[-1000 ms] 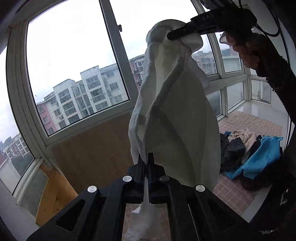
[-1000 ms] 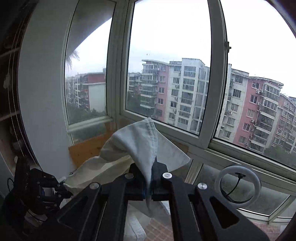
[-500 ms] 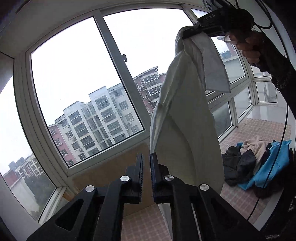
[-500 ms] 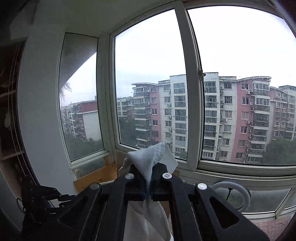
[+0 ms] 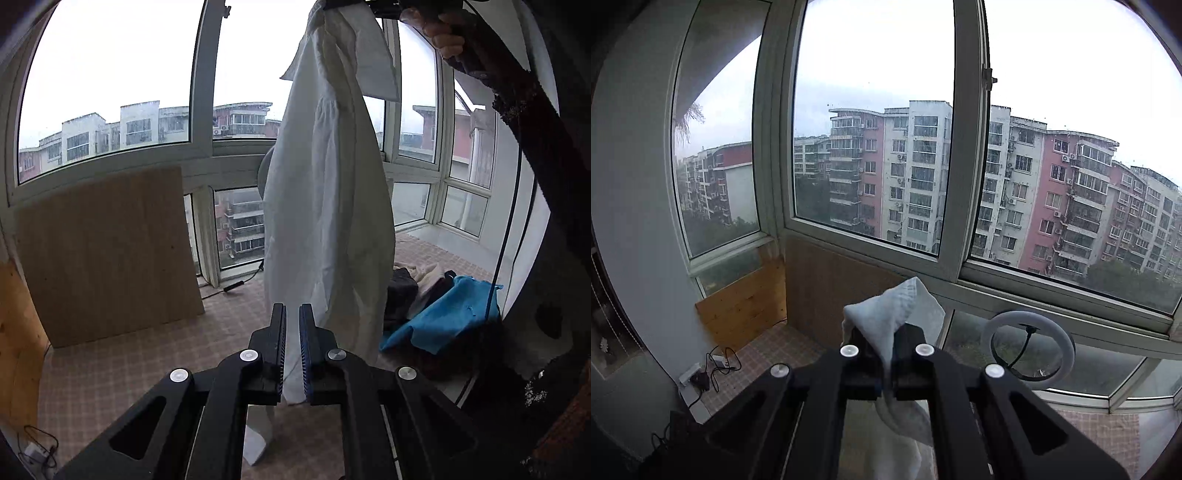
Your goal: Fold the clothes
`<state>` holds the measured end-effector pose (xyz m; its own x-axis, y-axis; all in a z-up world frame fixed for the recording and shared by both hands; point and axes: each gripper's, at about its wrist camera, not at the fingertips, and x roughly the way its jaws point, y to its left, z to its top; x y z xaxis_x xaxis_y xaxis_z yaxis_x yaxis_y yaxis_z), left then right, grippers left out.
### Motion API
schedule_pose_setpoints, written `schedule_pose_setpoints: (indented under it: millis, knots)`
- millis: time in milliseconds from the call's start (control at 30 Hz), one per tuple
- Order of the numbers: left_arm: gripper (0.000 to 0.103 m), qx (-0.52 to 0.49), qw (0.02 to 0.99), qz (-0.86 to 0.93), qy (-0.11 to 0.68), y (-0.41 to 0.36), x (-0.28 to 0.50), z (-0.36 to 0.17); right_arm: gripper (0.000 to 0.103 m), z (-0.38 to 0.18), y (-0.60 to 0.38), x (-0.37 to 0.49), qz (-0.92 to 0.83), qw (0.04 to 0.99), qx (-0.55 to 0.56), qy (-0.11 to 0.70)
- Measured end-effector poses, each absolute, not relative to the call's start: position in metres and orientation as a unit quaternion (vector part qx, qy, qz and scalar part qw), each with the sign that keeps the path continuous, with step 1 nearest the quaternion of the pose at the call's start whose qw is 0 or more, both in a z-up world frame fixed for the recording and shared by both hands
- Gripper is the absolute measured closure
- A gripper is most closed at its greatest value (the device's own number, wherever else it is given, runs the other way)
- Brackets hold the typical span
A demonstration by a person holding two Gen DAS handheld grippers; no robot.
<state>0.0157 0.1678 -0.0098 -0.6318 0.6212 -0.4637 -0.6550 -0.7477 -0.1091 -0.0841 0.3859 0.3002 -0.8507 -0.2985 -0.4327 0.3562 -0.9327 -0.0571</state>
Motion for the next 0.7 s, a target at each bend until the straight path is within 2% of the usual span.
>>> schedule_pose_setpoints:
  millis: [133, 233, 367, 433, 500, 600, 700]
  knots:
    - [0.094, -0.302, 0.405, 0.863, 0.005, 0.206, 0.012, -0.054, 0.100, 0.303, 0.390, -0.084, -0.961, 0.157, 0.220, 0.066]
    - [0.094, -0.309, 0.422, 0.852, 0.032, 0.234, 0.013, -0.068, 0.100, 0.307, 0.392, -0.080, -0.961, 0.151, 0.221, 0.065]
    - [0.093, -0.322, 0.389, 0.860, 0.074, 0.257, -0.011, -0.083, 0.100, 0.313, 0.405, -0.069, -0.962, 0.146, 0.221, 0.066]
    - [0.078, -0.325, 0.373, 0.865, 0.081, 0.256, -0.028, -0.084, 0.100, 0.312, 0.408, -0.068, -0.962, 0.143, 0.224, 0.066]
    - [0.068, -0.324, 0.366, 0.868, 0.084, 0.256, -0.042, -0.082, 0.100, 0.311, 0.412, -0.068, -0.961, 0.142, 0.229, 0.068]
    - [0.061, -0.310, 0.384, 0.865, 0.089, 0.261, -0.053, -0.072, 0.100, 0.309, 0.416, -0.068, -0.960, 0.140, 0.232, 0.069]
    - [0.063, -0.296, 0.403, 0.860, 0.102, 0.279, -0.059, -0.069, 0.100, 0.308, 0.420, -0.072, -0.960, 0.140, 0.235, 0.069]
